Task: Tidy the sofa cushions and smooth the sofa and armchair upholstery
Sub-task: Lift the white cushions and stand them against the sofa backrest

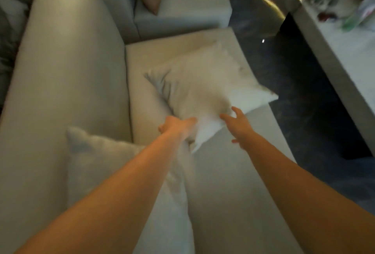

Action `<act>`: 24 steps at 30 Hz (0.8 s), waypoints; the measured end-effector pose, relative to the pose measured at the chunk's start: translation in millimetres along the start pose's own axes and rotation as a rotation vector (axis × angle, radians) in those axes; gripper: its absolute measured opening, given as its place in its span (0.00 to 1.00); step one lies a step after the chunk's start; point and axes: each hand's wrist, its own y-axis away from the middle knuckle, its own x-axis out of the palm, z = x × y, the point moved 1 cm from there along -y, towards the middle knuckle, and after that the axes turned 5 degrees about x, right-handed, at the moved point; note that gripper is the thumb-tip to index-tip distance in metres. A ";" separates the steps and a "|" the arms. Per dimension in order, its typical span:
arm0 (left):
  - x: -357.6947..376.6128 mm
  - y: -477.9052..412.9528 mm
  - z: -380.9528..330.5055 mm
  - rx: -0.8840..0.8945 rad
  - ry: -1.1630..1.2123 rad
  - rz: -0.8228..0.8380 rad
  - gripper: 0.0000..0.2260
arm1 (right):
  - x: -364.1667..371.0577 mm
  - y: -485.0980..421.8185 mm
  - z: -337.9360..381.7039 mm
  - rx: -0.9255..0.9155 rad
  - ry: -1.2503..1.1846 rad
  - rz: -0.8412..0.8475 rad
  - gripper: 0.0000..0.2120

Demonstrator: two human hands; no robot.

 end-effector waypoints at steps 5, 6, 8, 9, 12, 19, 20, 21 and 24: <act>9.1 -112.8 -28.1 0.028 0.251 -0.148 0.44 | -44.1 -98.6 58.9 -0.078 0.212 -0.264 0.44; 11.8 -129.9 -34.0 0.066 0.257 -0.166 0.47 | -47.1 -116.0 59.4 -0.066 0.269 -0.263 0.46; 24.9 -158.5 -41.4 0.123 0.311 -0.141 0.53 | -45.8 -142.8 47.9 -0.066 0.363 -0.207 0.48; 33.5 -170.4 -42.5 0.140 0.340 -0.127 0.55 | -43.8 -151.9 38.7 -0.074 0.363 -0.184 0.50; 59.8 -200.0 -37.9 0.244 0.320 -0.194 0.57 | -43.2 -167.5 14.1 -0.079 0.301 -0.201 0.53; 40.9 -182.7 -49.1 0.317 0.215 -0.283 0.46 | -35.2 -147.7 23.4 -0.067 0.108 -0.186 0.53; 24.0 -175.5 -61.7 0.327 0.153 -0.289 0.46 | -30.0 -142.0 27.7 -0.045 0.051 -0.146 0.52; 3.3 -169.5 -77.7 0.351 0.070 -0.308 0.45 | -21.3 -135.9 34.2 -0.020 -0.008 -0.087 0.50; -73.5 -148.3 -136.3 0.443 -0.233 -0.452 0.39 | 27.9 -114.3 67.1 0.079 -0.225 0.150 0.39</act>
